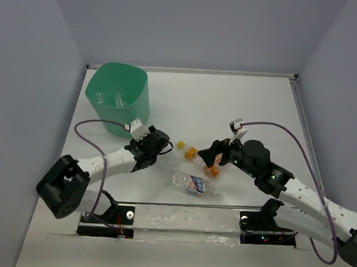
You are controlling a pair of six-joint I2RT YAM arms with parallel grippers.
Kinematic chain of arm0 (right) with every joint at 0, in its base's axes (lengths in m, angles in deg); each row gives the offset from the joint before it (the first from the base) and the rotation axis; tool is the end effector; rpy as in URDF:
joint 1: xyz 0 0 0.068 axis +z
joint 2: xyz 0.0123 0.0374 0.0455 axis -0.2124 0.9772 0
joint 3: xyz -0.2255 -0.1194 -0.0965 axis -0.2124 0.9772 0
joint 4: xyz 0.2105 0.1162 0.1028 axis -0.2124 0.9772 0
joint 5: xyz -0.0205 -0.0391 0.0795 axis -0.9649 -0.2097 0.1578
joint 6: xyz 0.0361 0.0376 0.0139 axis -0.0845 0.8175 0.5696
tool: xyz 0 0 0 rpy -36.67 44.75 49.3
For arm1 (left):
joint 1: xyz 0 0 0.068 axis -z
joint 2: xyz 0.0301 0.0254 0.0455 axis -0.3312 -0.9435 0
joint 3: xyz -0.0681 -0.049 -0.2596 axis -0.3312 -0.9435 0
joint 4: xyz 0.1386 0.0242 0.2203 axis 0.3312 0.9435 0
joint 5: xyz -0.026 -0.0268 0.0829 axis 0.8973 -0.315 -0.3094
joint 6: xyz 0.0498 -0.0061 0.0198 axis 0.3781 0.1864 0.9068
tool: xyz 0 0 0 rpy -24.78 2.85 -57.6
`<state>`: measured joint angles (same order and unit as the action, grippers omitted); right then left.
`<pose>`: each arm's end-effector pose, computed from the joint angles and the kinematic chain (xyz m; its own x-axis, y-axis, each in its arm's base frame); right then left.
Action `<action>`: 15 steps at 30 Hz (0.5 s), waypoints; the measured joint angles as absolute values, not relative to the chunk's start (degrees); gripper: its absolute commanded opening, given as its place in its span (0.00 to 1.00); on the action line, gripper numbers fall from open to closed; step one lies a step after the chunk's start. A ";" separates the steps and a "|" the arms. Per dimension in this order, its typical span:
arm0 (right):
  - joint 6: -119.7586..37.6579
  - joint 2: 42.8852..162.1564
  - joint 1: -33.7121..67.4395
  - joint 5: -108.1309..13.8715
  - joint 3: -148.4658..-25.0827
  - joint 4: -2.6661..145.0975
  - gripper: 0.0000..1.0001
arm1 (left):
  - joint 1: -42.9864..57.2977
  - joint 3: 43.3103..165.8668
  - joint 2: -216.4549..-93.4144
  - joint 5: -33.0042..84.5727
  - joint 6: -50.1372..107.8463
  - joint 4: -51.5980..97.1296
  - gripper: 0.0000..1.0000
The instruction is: Put the plastic bottles in the bin
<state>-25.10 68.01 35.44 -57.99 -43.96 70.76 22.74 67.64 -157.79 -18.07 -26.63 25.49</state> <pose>0.1341 0.1445 0.2789 -0.4205 0.1119 -0.9004 -0.5846 0.7255 0.3632 0.2075 -0.1594 0.1776 -0.4137 -0.6353 -0.6521 -0.3813 0.7713 -0.5096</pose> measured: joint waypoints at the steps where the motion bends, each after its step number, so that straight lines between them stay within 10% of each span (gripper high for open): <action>1: -24.49 67.94 35.44 -58.98 -43.96 71.27 1.00 | 24.23 67.66 -155.43 -18.60 -26.07 26.80 0.52; 15: -10.15 66.04 35.44 -80.70 -38.30 80.01 0.97 | 39.31 92.71 -139.41 -36.96 -8.14 38.52 0.54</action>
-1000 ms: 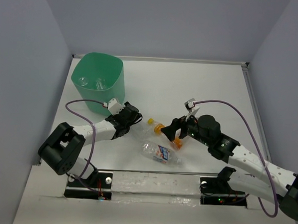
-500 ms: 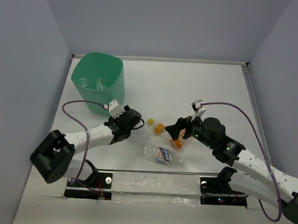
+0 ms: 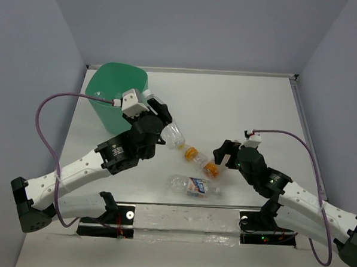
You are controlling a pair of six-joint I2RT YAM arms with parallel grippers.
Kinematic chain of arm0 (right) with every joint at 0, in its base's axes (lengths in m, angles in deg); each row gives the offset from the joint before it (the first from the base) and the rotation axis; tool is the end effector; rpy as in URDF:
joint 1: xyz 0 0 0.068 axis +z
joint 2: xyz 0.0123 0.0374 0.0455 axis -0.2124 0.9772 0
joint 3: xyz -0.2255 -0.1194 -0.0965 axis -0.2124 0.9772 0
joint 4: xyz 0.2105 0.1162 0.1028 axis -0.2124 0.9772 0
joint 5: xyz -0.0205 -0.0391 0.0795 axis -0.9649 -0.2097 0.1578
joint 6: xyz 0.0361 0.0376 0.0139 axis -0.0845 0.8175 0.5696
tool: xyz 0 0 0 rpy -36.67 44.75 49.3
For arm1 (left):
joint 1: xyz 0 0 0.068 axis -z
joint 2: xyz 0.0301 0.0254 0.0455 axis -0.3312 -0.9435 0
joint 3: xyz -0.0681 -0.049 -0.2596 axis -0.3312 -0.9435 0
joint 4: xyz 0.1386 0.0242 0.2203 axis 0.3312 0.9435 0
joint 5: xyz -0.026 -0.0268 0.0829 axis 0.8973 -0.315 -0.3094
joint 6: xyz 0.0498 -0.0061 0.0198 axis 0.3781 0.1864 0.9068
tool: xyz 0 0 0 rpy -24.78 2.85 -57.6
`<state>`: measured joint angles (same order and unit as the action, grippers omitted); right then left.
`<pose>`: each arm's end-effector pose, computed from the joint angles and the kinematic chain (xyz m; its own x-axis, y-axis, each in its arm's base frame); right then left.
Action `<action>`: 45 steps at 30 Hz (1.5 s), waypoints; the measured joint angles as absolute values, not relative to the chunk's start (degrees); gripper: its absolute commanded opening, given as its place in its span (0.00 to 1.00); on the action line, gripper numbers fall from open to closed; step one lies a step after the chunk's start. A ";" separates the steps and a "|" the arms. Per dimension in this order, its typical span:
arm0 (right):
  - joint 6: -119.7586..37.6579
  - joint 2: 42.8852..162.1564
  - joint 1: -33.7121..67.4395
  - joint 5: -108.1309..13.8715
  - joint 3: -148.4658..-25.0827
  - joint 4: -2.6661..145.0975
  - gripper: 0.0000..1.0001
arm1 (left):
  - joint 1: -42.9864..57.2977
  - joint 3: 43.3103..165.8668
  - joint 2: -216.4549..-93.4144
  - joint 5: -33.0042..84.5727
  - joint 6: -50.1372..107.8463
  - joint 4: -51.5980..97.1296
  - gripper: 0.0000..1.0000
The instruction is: Put the plastic bottles in the bin
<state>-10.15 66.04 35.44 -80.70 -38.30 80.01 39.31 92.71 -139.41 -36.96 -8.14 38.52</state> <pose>0.1315 0.1215 0.2347 -0.4865 0.2827 -0.8267 -0.1327 0.9113 0.3897 0.1414 -0.1764 0.3820 -0.1417 -0.6045 -0.7839 -0.0338 0.7944 -0.6065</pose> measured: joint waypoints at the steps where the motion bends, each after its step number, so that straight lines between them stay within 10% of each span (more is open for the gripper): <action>1: -9.25 66.04 35.44 -81.80 -37.90 80.45 0.95 | 39.31 93.72 -138.95 -38.90 -4.67 37.34 0.54; 16: -2.83 67.66 35.44 -90.04 -36.64 84.29 0.94 | 7.16 104.80 -148.26 -44.76 47.16 2.17 0.54; 23: -1.93 70.10 33.58 -91.24 -36.64 85.34 1.00 | 0.38 107.03 -159.12 -41.41 52.42 -2.46 0.57; 31: -1.52 81.51 30.72 -90.50 -39.54 85.45 1.00 | -0.30 103.36 -163.40 -40.37 58.59 -11.60 0.99; 45: -1.06 96.57 23.27 -84.79 -43.00 77.32 0.96 | 2.31 104.10 -153.48 -32.13 47.33 1.06 0.99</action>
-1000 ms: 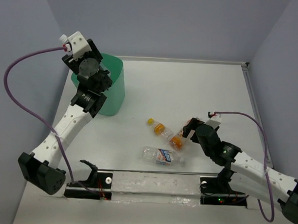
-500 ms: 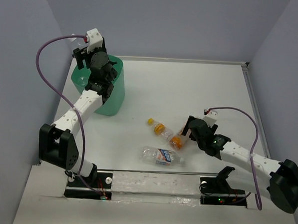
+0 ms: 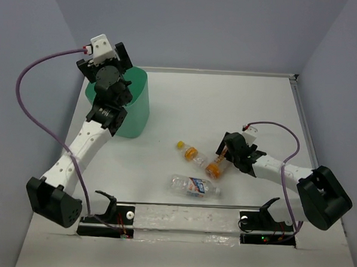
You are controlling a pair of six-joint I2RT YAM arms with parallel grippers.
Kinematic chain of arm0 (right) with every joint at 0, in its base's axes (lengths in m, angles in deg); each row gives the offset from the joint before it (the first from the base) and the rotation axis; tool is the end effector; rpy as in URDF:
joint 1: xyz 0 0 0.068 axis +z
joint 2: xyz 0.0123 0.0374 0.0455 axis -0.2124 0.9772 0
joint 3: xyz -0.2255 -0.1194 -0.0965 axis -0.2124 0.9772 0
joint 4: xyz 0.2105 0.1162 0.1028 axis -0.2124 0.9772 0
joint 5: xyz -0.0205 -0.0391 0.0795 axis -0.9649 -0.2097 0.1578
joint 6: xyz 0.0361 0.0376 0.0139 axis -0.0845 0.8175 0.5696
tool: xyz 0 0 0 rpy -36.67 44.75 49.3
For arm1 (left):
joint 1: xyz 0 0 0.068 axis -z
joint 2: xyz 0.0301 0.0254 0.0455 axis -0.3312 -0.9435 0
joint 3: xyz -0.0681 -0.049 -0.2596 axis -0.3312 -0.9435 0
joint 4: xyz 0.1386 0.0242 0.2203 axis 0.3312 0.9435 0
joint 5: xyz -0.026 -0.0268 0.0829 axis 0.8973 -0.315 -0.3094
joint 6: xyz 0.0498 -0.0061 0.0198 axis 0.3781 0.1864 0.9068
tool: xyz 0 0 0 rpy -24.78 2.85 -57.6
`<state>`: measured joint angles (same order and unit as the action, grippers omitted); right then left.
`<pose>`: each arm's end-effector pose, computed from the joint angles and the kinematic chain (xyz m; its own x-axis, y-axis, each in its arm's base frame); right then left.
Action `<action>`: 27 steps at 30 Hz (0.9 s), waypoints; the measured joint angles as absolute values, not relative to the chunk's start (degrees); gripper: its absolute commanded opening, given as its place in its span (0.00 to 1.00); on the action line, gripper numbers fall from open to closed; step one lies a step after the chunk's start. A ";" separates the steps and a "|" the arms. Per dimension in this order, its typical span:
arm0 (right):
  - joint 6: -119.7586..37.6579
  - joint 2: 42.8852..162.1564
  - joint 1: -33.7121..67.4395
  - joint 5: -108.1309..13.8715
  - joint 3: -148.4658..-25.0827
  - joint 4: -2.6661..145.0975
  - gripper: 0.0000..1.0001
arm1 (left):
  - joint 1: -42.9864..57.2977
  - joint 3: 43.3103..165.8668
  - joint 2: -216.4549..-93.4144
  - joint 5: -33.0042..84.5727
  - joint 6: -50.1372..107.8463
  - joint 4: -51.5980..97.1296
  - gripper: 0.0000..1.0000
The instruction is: Put the plastic bottles in the bin
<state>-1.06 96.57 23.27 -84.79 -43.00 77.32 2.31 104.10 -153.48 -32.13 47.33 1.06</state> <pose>0.2049 0.1246 0.1640 -0.6024 0.3454 -0.7196 0.2890 0.9347 0.2067 0.2744 -0.0797 0.4532 0.2884 -0.0308 -0.9570 -0.4580 0.8733 -0.1661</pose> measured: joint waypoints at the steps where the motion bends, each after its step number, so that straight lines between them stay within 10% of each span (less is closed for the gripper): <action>1: -0.97 97.05 22.87 -84.70 -43.04 77.14 0.95 | 2.72 104.12 -151.75 -31.03 45.93 2.02 0.99; 14: -0.36 95.83 21.82 -87.26 -43.26 77.17 0.58 | 7.94 86.94 -117.79 -12.63 25.98 19.07 0.99; 27: -10.76 76.01 24.16 -92.97 -54.14 86.41 0.55 | 7.92 79.25 -103.49 -11.23 23.68 27.81 0.99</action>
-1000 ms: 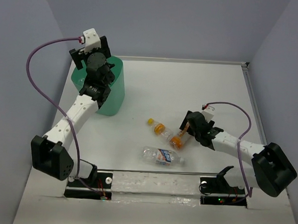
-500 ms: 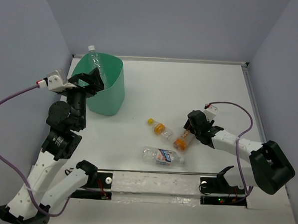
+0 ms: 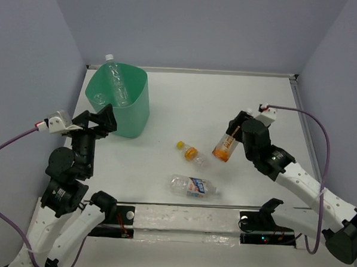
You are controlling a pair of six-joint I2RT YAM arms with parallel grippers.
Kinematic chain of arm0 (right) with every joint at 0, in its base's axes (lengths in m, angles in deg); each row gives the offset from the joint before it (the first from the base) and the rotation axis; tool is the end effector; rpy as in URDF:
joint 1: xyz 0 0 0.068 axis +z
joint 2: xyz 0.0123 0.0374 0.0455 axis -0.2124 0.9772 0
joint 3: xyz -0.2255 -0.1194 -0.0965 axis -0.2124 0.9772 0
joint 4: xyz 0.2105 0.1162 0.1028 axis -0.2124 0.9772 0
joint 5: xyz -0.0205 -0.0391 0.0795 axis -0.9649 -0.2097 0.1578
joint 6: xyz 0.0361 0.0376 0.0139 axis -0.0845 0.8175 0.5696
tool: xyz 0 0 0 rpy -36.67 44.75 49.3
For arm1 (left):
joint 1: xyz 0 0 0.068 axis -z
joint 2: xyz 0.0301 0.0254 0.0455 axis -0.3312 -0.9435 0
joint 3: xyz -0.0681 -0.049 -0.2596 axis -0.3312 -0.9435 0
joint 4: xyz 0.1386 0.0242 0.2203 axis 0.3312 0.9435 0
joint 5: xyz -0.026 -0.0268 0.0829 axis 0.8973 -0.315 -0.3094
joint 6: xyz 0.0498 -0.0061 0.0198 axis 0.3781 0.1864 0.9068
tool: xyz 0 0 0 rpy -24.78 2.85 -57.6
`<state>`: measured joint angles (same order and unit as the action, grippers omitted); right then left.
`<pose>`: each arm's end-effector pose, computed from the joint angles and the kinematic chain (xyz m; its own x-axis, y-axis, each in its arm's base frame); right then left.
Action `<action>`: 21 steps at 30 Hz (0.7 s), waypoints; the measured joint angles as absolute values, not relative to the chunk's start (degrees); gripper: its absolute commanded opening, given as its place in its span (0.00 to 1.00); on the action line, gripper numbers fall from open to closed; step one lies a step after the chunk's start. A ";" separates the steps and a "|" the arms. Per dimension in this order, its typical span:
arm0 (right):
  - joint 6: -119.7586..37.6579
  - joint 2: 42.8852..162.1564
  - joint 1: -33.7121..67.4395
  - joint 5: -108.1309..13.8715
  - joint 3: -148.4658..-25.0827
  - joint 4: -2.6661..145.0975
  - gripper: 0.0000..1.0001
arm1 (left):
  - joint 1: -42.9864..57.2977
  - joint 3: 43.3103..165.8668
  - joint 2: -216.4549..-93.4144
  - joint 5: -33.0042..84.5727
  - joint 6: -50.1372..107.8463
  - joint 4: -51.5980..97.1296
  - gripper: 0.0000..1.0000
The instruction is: Put the plastic bottles in the bin
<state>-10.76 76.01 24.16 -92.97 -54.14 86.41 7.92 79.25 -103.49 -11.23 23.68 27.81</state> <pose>0.1817 0.1068 0.2913 -0.3098 0.3606 -0.8798 0.2034 0.9290 0.3091 0.0790 -0.0214 0.4072 0.2903 -0.4338 -0.8529 0.0869 0.8996 -0.4280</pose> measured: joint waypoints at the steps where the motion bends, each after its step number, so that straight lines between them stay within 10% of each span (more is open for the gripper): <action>1: -12.12 77.16 25.80 -93.25 -56.99 85.67 0.55 | 7.92 79.25 -102.93 -11.23 23.55 27.81 0.99; 21: -57.14 136.72 42.19 -75.39 -129.29 47.51 0.52 | 7.16 75.73 -94.16 -14.38 19.72 28.27 0.99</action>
<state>-57.14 136.72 42.19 -75.39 -129.29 47.51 7.16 75.73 -94.16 -14.38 19.72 28.27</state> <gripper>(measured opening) 0.709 0.989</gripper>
